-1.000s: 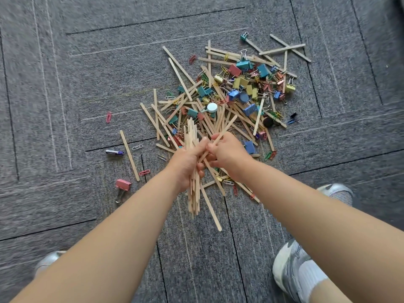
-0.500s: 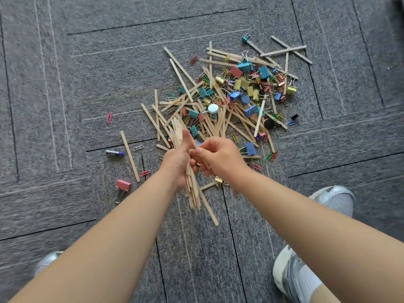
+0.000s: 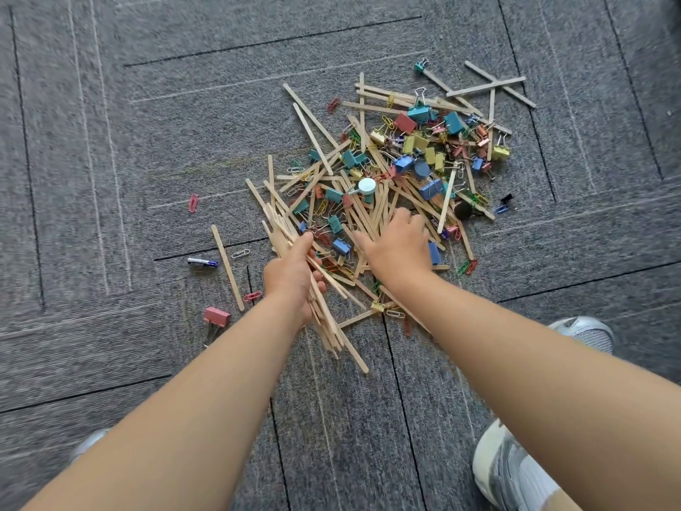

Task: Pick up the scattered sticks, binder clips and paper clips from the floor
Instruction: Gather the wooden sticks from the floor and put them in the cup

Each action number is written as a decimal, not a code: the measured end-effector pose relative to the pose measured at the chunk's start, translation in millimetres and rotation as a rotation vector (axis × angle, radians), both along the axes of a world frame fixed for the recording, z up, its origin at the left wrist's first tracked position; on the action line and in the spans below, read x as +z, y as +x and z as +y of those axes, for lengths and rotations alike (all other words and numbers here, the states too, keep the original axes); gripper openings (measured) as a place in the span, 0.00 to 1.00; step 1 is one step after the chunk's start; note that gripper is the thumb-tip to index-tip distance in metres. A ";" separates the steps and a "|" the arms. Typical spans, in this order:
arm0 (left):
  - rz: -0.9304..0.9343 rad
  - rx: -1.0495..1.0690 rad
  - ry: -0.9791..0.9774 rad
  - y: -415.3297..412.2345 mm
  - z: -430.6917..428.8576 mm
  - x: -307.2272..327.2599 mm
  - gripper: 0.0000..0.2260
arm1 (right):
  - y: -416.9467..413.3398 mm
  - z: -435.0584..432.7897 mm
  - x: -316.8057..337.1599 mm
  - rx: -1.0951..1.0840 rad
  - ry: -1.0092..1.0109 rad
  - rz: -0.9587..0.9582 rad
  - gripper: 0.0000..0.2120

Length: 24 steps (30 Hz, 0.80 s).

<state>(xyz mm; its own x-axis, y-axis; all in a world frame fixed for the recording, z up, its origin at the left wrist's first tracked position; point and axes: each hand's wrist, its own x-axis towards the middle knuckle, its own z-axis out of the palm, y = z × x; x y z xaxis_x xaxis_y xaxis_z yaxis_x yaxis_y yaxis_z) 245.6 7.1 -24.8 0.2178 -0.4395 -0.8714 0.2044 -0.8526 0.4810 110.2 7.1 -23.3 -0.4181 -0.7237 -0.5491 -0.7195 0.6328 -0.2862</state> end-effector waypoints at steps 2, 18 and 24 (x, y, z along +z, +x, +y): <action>0.000 -0.019 0.042 2.7 -1.7 -2.8 0.12 | -3.0 -9.3 -7.4 0.053 0.126 0.063 0.37; 0.241 -0.131 0.050 -15.2 -12.8 9.3 0.26 | 2.3 41.0 10.7 -0.135 -0.091 -0.567 0.08; 0.228 -0.271 0.047 -35.3 -11.0 15.5 0.29 | 6.8 35.4 32.3 0.099 -0.068 -0.618 0.06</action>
